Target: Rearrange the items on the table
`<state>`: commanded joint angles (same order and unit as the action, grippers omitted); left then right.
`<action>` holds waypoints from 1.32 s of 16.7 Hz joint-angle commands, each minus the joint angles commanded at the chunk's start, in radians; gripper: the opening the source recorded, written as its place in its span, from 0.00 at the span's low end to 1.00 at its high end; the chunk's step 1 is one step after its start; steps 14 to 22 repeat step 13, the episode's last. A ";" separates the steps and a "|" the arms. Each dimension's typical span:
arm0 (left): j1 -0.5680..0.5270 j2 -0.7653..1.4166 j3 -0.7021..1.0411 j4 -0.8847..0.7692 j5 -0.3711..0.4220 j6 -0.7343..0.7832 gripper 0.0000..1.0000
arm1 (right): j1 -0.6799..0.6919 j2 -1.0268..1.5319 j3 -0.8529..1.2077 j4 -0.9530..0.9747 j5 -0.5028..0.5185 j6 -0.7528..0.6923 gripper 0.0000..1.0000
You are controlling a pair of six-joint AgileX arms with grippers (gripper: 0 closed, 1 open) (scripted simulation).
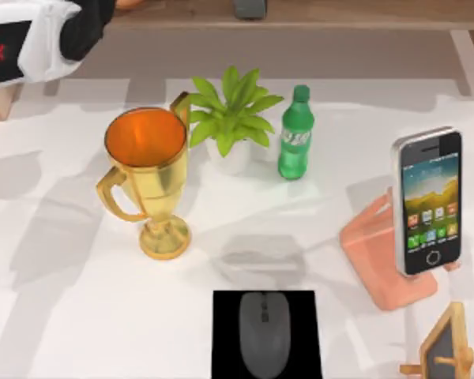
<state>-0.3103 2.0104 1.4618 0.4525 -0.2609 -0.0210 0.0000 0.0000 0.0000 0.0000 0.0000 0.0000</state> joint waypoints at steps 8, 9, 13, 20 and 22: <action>0.000 0.000 0.000 0.000 0.000 0.000 1.00 | 0.000 0.000 0.000 0.000 0.000 0.000 1.00; 0.000 0.000 0.000 0.000 0.000 0.000 1.00 | 0.000 0.000 0.000 0.000 0.000 0.000 1.00; 0.000 0.000 0.000 0.000 0.000 0.000 1.00 | 0.000 0.000 0.000 0.000 0.000 0.000 1.00; 0.000 0.000 0.000 0.000 0.000 0.000 1.00 | 0.000 0.000 0.000 0.000 0.000 0.000 1.00; 0.000 0.000 0.000 0.000 0.000 0.000 1.00 | 0.000 0.000 0.000 0.000 0.000 0.000 1.00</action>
